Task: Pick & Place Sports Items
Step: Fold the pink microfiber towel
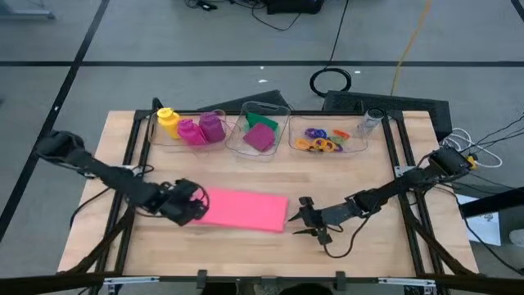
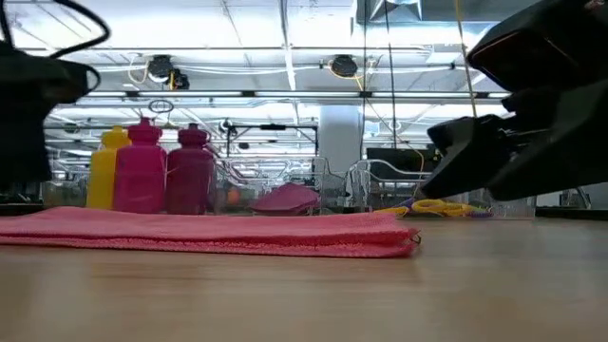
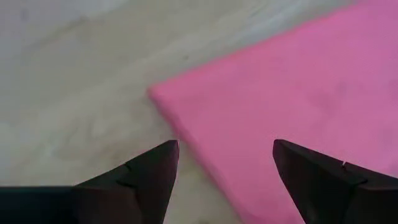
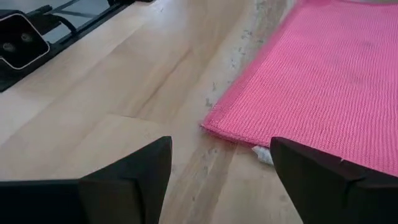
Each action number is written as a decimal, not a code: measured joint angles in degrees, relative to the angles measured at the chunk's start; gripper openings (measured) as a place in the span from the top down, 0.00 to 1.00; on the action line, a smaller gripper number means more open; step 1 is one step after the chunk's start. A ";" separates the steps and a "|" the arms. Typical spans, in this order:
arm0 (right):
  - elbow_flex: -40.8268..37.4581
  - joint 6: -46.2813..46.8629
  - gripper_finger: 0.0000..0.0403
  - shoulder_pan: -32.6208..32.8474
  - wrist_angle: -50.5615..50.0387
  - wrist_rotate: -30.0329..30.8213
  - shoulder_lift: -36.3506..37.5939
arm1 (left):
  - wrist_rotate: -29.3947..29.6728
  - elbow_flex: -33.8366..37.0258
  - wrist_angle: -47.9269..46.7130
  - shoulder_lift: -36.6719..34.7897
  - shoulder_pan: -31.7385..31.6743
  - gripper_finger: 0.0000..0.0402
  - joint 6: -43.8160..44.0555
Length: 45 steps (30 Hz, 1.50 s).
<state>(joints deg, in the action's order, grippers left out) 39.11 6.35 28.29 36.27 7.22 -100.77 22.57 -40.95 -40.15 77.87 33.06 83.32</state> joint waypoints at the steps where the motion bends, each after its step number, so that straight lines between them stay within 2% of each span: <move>1: 0.00 0.00 0.50 0.17 0.00 0.02 0.00 | 0.00 0.00 -0.43 0.00 0.89 0.44 2.08; 7: 0.00 0.00 0.50 1.56 -0.04 -0.96 -0.02 | -0.48 2.36 2.62 -0.04 4.17 0.44 10.59; 12: 0.00 0.78 0.50 2.35 -0.07 -4.45 -0.02 | -0.42 5.45 7.53 -0.28 5.10 0.44 14.33; 17: 0.00 1.87 0.50 3.23 -0.07 -4.52 -0.02 | -0.46 8.89 15.31 -0.28 5.31 0.44 15.96; 22: 0.00 1.92 0.50 4.38 -0.09 -4.52 -0.04 | -0.93 11.13 16.99 -0.28 5.87 0.44 20.33; 31: 0.00 1.92 0.50 5.95 -0.09 -4.52 -0.04 | -0.67 12.87 25.66 3.21 6.14 0.44 20.08; 37: 0.00 1.89 0.50 5.90 -0.11 -4.46 -0.04 | -5.18 12.49 35.28 10.57 4.48 0.44 17.92; 41: 0.00 1.77 0.50 5.84 -0.11 -4.37 -0.04 | -5.68 12.15 38.73 13.91 3.48 0.44 18.51; 45: 0.00 1.88 0.50 5.84 -0.09 -4.35 -0.04 | -7.80 12.15 38.99 13.94 2.62 0.52 19.24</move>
<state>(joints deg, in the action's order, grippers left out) 39.11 8.23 34.13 36.18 2.87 -100.82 14.76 -28.80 -1.17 91.81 35.69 102.56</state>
